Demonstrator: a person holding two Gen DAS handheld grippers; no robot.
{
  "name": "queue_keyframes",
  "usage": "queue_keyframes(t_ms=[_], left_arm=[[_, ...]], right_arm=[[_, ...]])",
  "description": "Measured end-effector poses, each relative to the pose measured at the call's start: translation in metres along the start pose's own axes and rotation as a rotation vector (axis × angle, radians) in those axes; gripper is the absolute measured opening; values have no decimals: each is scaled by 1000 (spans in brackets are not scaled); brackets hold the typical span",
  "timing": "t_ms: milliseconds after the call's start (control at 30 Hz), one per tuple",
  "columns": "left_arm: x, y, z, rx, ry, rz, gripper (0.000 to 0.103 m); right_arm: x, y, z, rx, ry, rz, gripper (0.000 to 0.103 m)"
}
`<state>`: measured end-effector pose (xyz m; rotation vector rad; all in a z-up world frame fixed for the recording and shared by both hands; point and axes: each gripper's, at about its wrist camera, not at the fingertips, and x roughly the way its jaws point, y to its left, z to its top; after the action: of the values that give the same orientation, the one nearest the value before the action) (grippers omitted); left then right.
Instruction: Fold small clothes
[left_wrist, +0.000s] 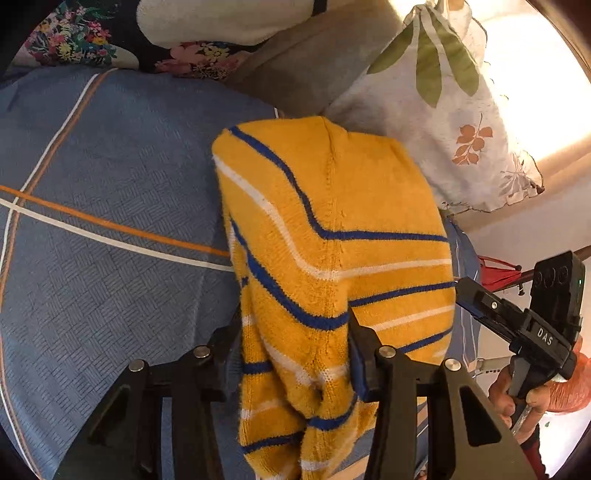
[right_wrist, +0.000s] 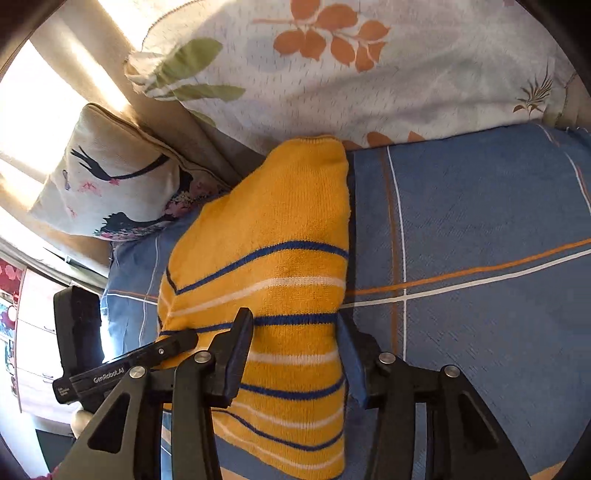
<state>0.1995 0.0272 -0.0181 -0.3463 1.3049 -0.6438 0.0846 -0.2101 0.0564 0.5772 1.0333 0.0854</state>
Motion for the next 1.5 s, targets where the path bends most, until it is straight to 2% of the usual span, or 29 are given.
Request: queue_keyframes(t_ms=[100,133,167,200,233,300,333,433,533,567,600,733,933,1033,1100,1167,1233,1300,1367,1500], left_arm=[[-27,3,-3,-30,-36,-39,45],[-40,2,-4,-28,-59,-36,44],[-51,0,-6,-27,-77,-48,43],[-60,-1,-8,-29,-91,-71,43],[-67,-4,-10,-33,-99,-98,43],[-66,-13,-7,-26,-94,-129,43],[-62,-17,-5,-9,-80,-129,43],[-36,-30,7,30,-49,-21,43],[-7,-15,22,12,-3,118,43],[0,-7,26,-4,11,128,45],[7,-4,29,-11,20,133,51],[10,0,40,45,4,179,55],[18,-14,63,144,-15,276,56],[23,-15,72,175,-14,305,57],[25,-11,77,167,-19,324,69],[22,-4,79,148,-20,299,69],[6,-1,75,123,-33,263,64],[-20,-8,65,124,-81,266,57],[-50,-22,49,147,-142,267,57],[-83,-53,13,217,-194,179,57]], right_arm=[[-25,16,-5,-93,-47,-7,51],[-29,26,-8,-134,-50,-7,49],[-33,33,-14,-173,-48,3,42],[-35,39,-20,-204,-36,22,34],[-33,46,-29,-233,-11,46,31],[-16,62,-44,-284,54,78,31],[-4,71,-47,-308,81,66,31],[34,79,-59,-326,151,62,31],[64,83,-66,-301,190,70,32],[70,85,-68,-294,191,68,33],[73,86,-70,-290,186,62,33],[68,99,-82,-341,154,-18,34],[40,110,-105,-410,174,-76,38],[15,103,-99,-374,102,-104,38],[1,94,-90,-332,41,-138,38],[-6,82,-79,-289,-3,-166,38],[-3,73,-74,-271,-9,-210,38],[3,68,-77,-289,-1,-252,38],[11,65,-81,-306,21,-259,38],[15,53,-94,-322,51,-241,40]])
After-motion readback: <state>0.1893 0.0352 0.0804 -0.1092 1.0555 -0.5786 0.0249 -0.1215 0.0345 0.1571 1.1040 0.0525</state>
